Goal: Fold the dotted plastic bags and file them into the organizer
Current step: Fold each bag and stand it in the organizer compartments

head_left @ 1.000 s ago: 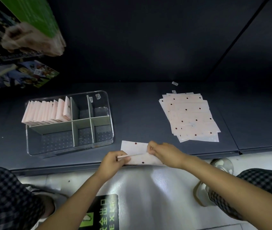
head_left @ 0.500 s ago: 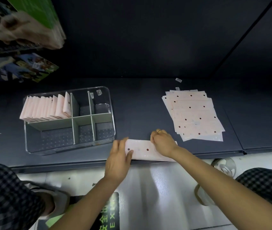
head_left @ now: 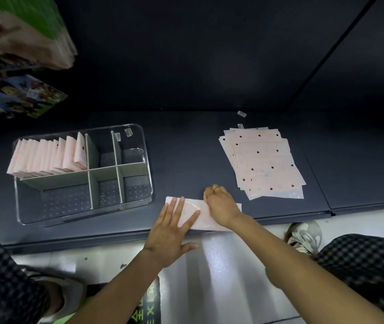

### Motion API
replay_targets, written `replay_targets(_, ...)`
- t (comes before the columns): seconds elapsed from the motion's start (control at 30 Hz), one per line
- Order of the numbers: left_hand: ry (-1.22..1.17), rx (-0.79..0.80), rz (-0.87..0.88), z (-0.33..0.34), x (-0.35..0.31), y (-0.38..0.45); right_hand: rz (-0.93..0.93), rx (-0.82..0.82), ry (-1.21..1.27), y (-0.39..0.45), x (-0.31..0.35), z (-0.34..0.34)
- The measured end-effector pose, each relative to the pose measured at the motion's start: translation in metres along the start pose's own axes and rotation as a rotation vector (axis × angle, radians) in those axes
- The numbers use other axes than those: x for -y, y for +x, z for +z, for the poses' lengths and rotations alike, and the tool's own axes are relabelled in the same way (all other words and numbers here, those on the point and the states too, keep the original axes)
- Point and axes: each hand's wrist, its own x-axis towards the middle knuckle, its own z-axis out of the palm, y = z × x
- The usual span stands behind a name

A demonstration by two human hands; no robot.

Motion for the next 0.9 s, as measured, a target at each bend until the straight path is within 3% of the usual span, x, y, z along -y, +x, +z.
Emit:
replay_targets(0.03, 0.006, -0.015, 0.009, 0.001, 0.001, 0.002, 0.026, -0.028, -0.013, -0.002, 0.002, -0.001)
replay_targets(0.1, 0.020, -0.009, 0.018, 0.001, 0.001, 0.003, 0.074, -0.236, -0.036, -0.010, 0.008, 0.003)
replay_targets(0.17, 0.018, -0.004, 0.012, 0.001, 0.001, 0.005, 0.039, -0.400, 0.080, -0.025, 0.020, 0.016)
replay_targets(0.23, -0.019, -0.008, 0.007, -0.002, 0.000, 0.005, -0.049, -0.285, 0.220, -0.041, 0.034, 0.032)
replay_targets(0.33, -0.071, -0.016, 0.030, -0.001, 0.001, 0.004, -0.049, -0.136, 0.160, -0.057, 0.035, 0.056)
replay_targets(0.57, -0.032, 0.082, 0.065, -0.003, 0.021, -0.005, 0.039, -0.167, -0.006, -0.084, -0.022, 0.061)
replay_targets(0.77, -0.021, 0.135, 0.039, -0.010, 0.027, -0.009, -0.117, -0.158, -0.103, -0.091, -0.055, 0.035)
replay_targets(0.9, -0.049, 0.159, -0.122, -0.028, 0.006, 0.006, -0.194, -0.143, -0.095, -0.083, -0.062, 0.000)
